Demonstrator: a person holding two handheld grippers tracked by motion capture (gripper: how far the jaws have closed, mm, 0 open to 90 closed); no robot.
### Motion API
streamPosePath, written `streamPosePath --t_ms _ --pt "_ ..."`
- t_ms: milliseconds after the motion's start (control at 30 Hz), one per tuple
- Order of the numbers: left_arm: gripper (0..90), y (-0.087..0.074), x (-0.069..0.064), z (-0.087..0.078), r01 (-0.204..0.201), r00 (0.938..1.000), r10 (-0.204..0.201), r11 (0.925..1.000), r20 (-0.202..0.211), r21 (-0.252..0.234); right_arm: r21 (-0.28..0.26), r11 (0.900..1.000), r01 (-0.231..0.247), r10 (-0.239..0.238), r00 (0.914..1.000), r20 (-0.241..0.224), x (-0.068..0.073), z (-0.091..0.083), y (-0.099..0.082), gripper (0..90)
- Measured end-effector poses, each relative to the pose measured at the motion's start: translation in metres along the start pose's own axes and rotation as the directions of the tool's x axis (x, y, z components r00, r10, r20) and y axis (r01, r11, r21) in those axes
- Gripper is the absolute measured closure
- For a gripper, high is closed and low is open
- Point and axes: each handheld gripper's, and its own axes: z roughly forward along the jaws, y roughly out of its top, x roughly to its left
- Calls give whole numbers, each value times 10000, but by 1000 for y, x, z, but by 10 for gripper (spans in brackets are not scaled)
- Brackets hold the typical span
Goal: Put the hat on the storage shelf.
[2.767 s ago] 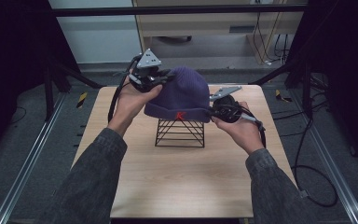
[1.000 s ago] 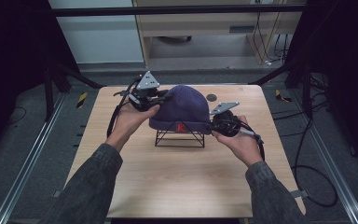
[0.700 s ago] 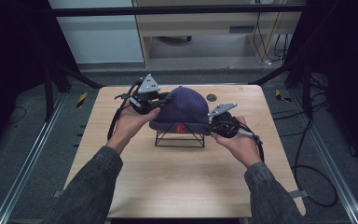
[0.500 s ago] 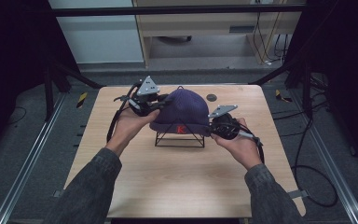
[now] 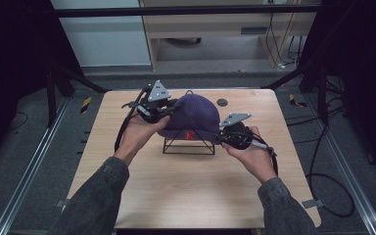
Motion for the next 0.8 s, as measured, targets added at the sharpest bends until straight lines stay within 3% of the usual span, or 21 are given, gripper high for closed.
streamPosePath --t_ms 100,133,333,367,467,600,800 --pt "781 -2 2 1 13 10000 -13 10000 -61 83 -59 10000 -42 42 10000 46 -1 -1 0 738" --pt "781 -5 4 1 241 9997 -241 9997 6 0 -86 9999 -65 66 10000 52 -1 -1 0 738" --pt "780 -14 6 0 481 9988 -481 9988 65 4 -39 10000 -37 37 10000 66 0 1 0 738" --pt "779 -16 6 3 548 9985 -549 9985 69 32 -42 9998 -195 194 9998 -96 2 3 -2 735" --pt "779 -18 5 6 609 9981 -610 9981 33 127 139 9999 -82 82 10000 -37 6 9 -4 733" --pt "779 -19 1 8 257 9997 -257 9992 -5 296 217 9996 -191 191 9998 -16 6 15 -9 738" --pt "779 -23 0 11 341 9994 -342 9990 48 271 317 9990 -328 330 9994 -68 5 22 -13 733"
